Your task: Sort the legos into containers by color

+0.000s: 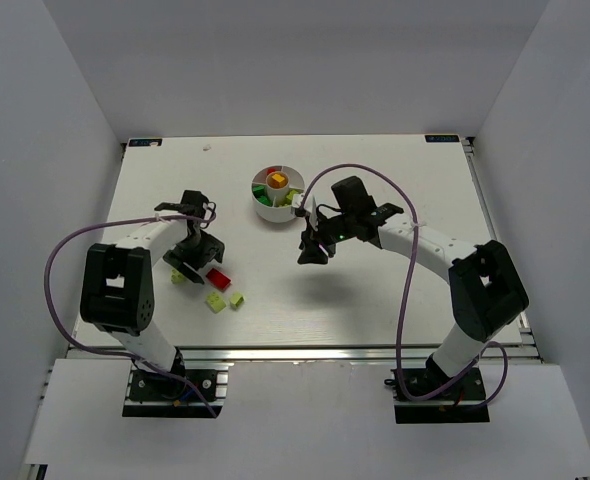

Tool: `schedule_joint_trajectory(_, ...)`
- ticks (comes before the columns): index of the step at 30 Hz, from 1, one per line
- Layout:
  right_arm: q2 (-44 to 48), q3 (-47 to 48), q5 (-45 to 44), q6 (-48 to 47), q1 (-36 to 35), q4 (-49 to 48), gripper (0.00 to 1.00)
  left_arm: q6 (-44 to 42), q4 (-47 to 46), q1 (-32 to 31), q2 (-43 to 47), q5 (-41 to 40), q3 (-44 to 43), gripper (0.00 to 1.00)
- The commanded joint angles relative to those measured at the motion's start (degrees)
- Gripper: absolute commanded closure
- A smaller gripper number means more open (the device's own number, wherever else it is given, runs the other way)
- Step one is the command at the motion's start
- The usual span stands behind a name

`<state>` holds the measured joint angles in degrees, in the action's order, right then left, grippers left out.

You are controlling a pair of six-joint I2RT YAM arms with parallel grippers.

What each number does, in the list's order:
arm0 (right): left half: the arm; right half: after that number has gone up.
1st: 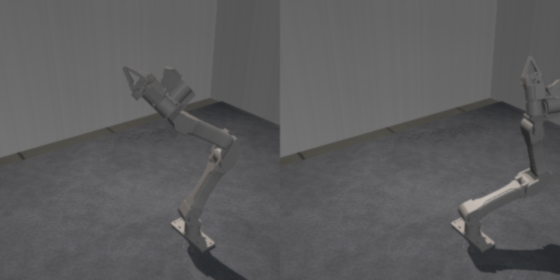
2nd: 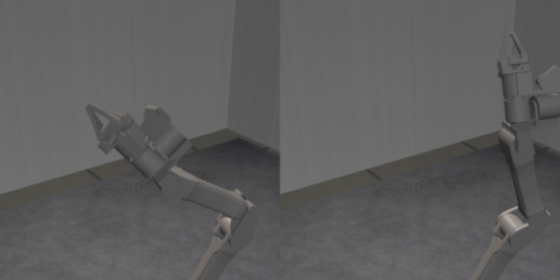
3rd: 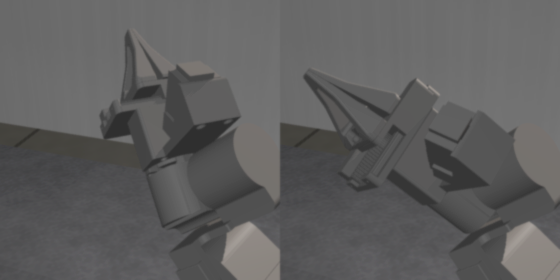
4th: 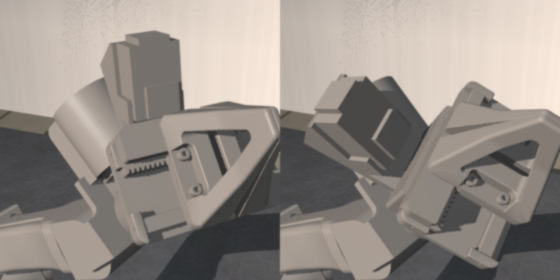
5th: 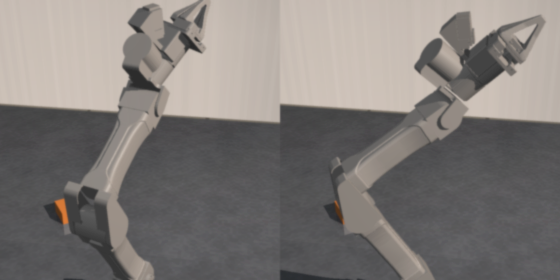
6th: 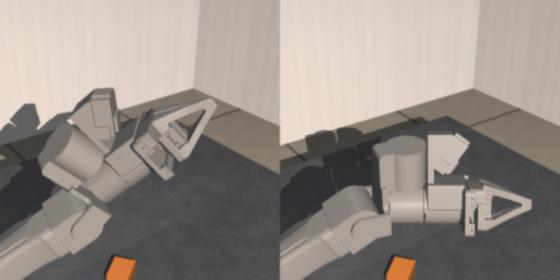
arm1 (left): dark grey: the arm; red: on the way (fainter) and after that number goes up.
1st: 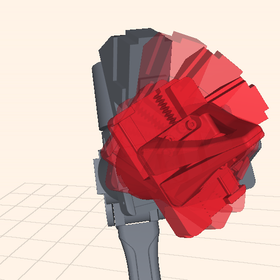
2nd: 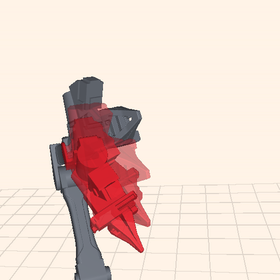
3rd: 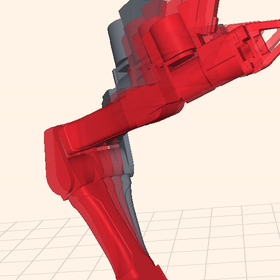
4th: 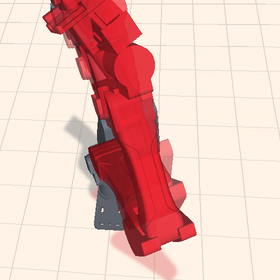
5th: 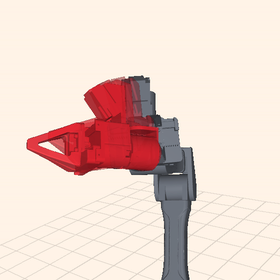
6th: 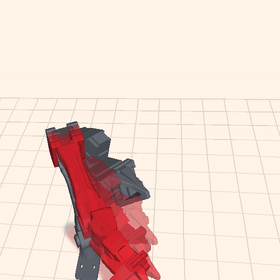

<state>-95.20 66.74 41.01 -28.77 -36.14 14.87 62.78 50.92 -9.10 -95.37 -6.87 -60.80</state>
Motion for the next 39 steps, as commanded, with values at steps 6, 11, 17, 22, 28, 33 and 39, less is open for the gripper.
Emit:
schedule_joint_trajectory(6, 1.5, -0.1, 0.1, 0.2, -0.2, -1.6, 0.49, -0.6, -0.6, 0.2, 0.2, 1.4, 0.9, 0.26)
schedule_joint_trajectory(11, 1.5, 0.2, 0.0, 0.3, -0.2, -1.6, 0.48, -1.0, -2.0, 0.1, -2.2, 2.1, 0.6, 0.32)
schedule_joint_trajectory(17, 1.7, 0.0, 0.0, 0.5, 0.1, -1.5, 0.48, -1.8, -2.4, 0.1, -2.9, 1.1, 0.7, 0.36)
schedule_joint_trajectory(22, 1.6, 0.4, 0.2, 0.6, 0.3, -1.3, 0.48, -1.9, -3.4, 0.1, -2.4, 1.3, 0.9, 0.56)
schedule_joint_trajectory(28, 1.9, 0.6, 0.2, 0.4, 0.5, -1.2, 0.48, -5.6, -2.5, 0.1, 1.1, -1.6, -4.7, 0.91)
schedule_joint_trajectory(33, 2.4, 0.7, 0.0, 0.4, 0.8, -1.0, 0.48, -14.6, -8.0, 0.2, 4.4, -1.7, -11.9, 1.0)
schedule_joint_trajectory(39, 2.6, 0.6, -0.1, 0.5, 1.4, -0.7, 0.48, -18.7, -23.0, -0.6, 3.6, 2.6, -19.7, 1.0)
